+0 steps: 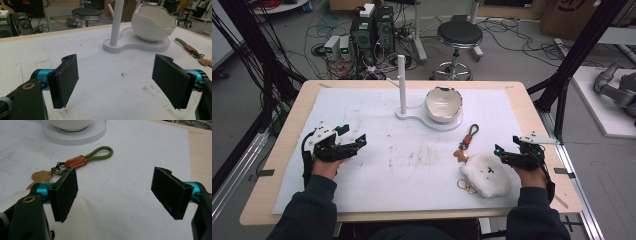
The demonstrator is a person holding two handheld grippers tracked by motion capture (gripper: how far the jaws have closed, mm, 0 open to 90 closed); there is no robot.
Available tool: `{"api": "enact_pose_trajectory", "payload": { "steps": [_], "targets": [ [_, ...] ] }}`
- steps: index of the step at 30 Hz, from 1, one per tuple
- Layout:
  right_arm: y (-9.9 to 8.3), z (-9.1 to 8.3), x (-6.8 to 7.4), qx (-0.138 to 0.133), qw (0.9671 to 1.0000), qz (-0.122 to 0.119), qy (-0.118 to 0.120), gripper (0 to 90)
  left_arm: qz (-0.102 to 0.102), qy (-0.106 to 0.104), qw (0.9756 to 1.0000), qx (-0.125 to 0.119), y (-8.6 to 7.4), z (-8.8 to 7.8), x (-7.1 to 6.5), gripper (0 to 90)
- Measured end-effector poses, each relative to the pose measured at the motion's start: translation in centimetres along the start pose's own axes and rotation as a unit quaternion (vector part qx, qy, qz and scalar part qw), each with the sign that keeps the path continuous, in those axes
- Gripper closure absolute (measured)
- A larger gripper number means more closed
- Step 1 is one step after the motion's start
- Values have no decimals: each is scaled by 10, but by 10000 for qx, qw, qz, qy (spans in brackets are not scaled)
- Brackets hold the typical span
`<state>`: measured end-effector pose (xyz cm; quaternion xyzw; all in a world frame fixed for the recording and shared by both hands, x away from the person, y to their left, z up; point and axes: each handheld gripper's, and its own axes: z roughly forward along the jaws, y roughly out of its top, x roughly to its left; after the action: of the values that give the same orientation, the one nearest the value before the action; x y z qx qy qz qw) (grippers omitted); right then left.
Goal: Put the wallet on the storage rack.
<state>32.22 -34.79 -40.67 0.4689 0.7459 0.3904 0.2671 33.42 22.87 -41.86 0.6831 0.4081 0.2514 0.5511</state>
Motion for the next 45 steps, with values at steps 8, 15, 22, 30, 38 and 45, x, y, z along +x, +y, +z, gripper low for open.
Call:
{"api": "enact_pose_trajectory", "payload": {
  "steps": [8, 15, 22, 30, 38, 45],
  "targets": [
    [-6, -1, -5, 112, 9997, 113, 207, 218, 8, -29, 10000, 43, 0, 5, -1, 217],
    [-16, 4, -3, 732, 9928, 95, 945, 222, -4, -86, 10000, 49, 0, 4, -3, 217],
    [-23, 14, 5, 1428, 9785, -88, 1487, 551, 44, -164, 9998, 71, 1, 4, -4, 220],
    [-11, -2, 11, 882, 9827, -305, 1600, 815, 90, -289, 9994, 140, 0, 5, -10, 234],
    [13, -4, 38, -16, 9803, -630, 1874, 821, -49, -1163, 9930, 219, 4, 18, -31, 297],
    [33, 12, 73, -332, 9654, -905, 2423, 822, 134, -1962, 9795, 445, 5, 43, -76, 303]
  ]
}}
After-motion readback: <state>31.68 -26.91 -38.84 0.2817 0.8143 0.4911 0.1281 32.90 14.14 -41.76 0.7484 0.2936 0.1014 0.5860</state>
